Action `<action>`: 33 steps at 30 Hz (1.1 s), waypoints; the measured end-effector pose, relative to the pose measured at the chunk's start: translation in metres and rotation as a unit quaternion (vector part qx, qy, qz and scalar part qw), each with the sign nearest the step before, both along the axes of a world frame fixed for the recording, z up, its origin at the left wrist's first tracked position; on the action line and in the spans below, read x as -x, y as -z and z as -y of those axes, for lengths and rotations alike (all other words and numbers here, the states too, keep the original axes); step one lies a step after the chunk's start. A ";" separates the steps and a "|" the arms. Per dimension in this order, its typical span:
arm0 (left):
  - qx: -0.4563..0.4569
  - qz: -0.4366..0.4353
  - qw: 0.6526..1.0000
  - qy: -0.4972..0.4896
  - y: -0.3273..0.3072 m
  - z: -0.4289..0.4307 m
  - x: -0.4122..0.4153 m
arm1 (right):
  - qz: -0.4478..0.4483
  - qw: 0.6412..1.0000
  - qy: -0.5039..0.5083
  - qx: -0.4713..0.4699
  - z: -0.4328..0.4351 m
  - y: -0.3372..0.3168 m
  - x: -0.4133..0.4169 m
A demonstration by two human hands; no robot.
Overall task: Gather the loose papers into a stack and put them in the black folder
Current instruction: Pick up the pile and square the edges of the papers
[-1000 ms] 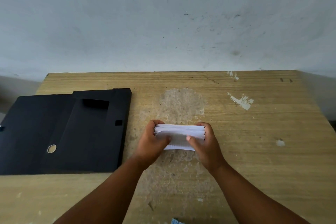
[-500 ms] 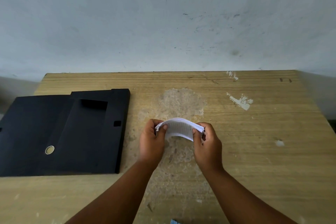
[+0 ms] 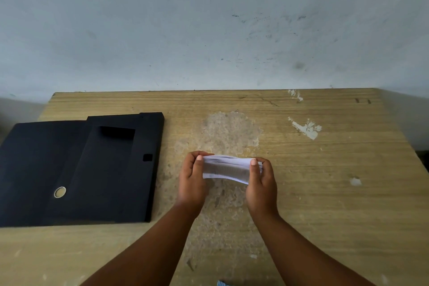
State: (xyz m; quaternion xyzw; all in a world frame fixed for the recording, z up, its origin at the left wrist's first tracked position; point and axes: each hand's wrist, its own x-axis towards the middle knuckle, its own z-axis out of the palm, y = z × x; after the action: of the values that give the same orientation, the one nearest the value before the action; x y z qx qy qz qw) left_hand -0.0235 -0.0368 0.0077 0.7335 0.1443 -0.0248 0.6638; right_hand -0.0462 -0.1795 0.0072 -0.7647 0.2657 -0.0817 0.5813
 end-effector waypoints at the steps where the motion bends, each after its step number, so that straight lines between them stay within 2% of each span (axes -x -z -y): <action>1: 0.003 -0.002 1.000 0.001 0.000 0.000 0.000 | -0.005 1.000 0.004 -0.007 0.000 0.000 -0.001; 6: 0.033 0.011 0.999 0.024 0.000 0.000 0.002 | -0.008 0.999 0.011 -0.040 -0.002 -0.005 -0.003; 11: 0.005 0.007 0.999 0.033 0.001 0.001 0.002 | -0.037 0.997 0.054 -0.032 -0.005 -0.003 -0.010; 16: 0.005 -0.014 1.000 0.020 -0.004 0.003 -0.001 | -0.025 0.993 0.072 -0.085 -0.006 -0.003 -0.013; 23: 0.007 -0.021 1.000 0.014 -0.005 0.003 -0.002 | -0.037 0.995 0.050 -0.083 -0.002 -0.005 -0.017; 33: 0.000 -0.021 1.000 -0.001 -0.008 0.004 -0.002 | -0.005 0.992 0.049 -0.114 -0.002 -0.002 -0.017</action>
State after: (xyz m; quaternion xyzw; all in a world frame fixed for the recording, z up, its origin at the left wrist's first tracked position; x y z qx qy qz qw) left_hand -0.0218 -0.0412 0.0161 0.7324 0.1591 -0.0398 0.6609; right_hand -0.0291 -0.1779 0.0094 -0.6802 0.3135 -0.0754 0.6583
